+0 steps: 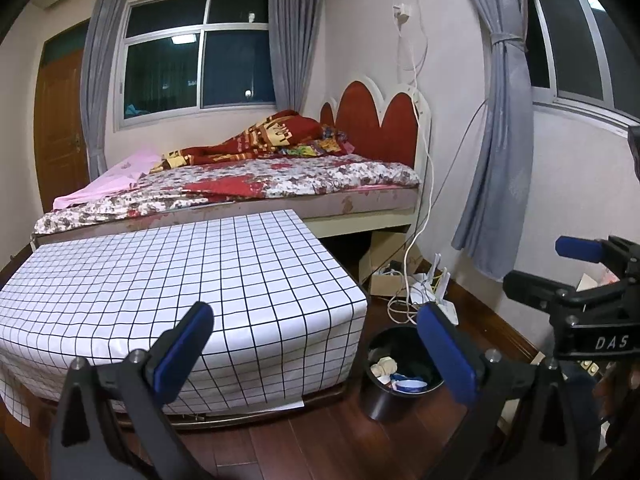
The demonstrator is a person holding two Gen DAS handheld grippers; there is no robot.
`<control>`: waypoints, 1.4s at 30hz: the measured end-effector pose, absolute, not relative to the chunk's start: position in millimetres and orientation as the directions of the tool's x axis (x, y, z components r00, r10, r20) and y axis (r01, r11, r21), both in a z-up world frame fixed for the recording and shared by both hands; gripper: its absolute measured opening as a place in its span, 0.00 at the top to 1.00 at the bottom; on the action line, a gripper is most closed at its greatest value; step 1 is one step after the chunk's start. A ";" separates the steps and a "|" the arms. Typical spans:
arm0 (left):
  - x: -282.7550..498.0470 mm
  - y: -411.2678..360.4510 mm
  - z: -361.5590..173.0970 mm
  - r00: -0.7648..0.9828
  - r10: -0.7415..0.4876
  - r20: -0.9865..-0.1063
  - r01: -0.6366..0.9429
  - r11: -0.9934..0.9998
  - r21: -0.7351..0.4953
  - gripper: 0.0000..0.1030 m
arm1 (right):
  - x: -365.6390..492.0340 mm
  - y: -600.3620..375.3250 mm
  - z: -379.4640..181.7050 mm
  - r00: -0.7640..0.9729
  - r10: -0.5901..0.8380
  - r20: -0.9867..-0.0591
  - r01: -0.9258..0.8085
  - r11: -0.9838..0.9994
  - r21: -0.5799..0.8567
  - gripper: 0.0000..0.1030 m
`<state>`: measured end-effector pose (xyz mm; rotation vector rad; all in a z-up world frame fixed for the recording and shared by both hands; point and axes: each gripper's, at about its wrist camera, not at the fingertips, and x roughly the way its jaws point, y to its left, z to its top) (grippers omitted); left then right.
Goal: Collect trash
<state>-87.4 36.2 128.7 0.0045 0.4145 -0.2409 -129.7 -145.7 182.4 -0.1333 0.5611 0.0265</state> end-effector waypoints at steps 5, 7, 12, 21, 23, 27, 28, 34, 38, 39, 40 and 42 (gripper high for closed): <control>-86.5 35.1 129.3 0.886 -0.234 -0.400 0.237 0.970 -0.043 0.01 | -131.6 -149.2 183.8 0.850 -0.015 -0.527 -0.054 0.992 -0.115 0.01; -86.2 33.9 129.8 0.886 -0.234 -0.400 0.239 0.970 -0.038 0.01 | -132.0 -150.0 183.6 0.850 -0.016 -0.527 -0.052 0.992 -0.114 0.01; -87.9 32.0 132.1 0.886 -0.235 -0.400 0.240 0.970 -0.039 0.01 | -133.3 -151.2 183.1 0.850 -0.015 -0.527 -0.051 0.993 -0.110 0.01; -88.5 31.4 133.2 0.888 -0.232 -0.398 0.238 0.971 -0.035 0.01 | -134.1 -151.0 183.9 0.849 -0.017 -0.528 -0.052 0.992 -0.114 0.01; -88.6 31.6 133.9 0.887 -0.232 -0.398 0.238 0.971 -0.035 0.01 | -134.1 -151.1 184.1 0.849 -0.018 -0.529 -0.051 0.992 -0.116 0.01; -89.0 30.9 134.7 0.888 -0.232 -0.396 0.239 0.971 -0.033 0.01 | -134.6 -151.3 184.5 0.849 -0.019 -0.528 -0.049 0.992 -0.115 0.01; -89.0 30.7 135.1 0.888 -0.234 -0.396 0.241 0.970 -0.033 0.01 | -134.8 -151.4 184.7 0.849 -0.020 -0.527 -0.048 0.992 -0.115 0.01; -88.2 29.0 135.2 0.887 -0.235 -0.397 0.243 0.970 -0.033 0.01 | -134.5 -151.9 184.5 0.848 -0.018 -0.529 -0.050 0.992 -0.114 0.01; -87.6 28.6 135.6 0.886 -0.237 -0.398 0.244 0.969 -0.033 0.01 | -134.3 -151.1 185.0 0.847 -0.018 -0.531 -0.050 0.992 -0.112 0.01; -87.7 28.3 135.6 0.886 -0.238 -0.399 0.245 0.969 -0.033 0.01 | -133.8 -150.7 185.1 0.847 -0.018 -0.532 -0.050 0.992 -0.113 0.01; -87.5 28.0 135.2 0.885 -0.240 -0.399 0.247 0.968 -0.034 0.01 | -133.9 -150.4 185.4 0.847 -0.019 -0.532 -0.049 0.992 -0.114 0.01; -89.1 27.6 134.8 0.885 -0.241 -0.399 0.248 0.968 -0.034 0.01 | -134.0 -150.2 185.6 0.846 -0.018 -0.533 -0.049 0.992 -0.112 0.01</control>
